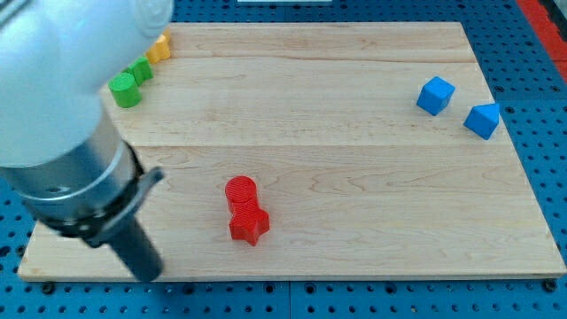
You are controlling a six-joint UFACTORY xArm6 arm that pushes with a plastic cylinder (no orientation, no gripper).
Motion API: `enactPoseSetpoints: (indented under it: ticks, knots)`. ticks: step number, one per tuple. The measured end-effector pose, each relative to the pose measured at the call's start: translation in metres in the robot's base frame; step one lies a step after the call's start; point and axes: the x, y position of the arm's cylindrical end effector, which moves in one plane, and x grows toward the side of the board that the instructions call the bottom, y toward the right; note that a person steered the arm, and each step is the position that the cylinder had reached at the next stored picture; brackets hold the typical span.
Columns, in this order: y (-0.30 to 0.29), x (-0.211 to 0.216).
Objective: Move the green star into the blue triangle towards the right of the board
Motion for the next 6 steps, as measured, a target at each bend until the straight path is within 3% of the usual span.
enactPoseSetpoints:
  ticks: [1, 2, 3, 4, 5, 6]
  knots:
    - [0.097, -0.050]
    - [0.126, -0.087]
    - [0.091, -0.128]
    - [0.088, -0.135]
    - [0.136, -0.106]
    - [0.047, -0.093]
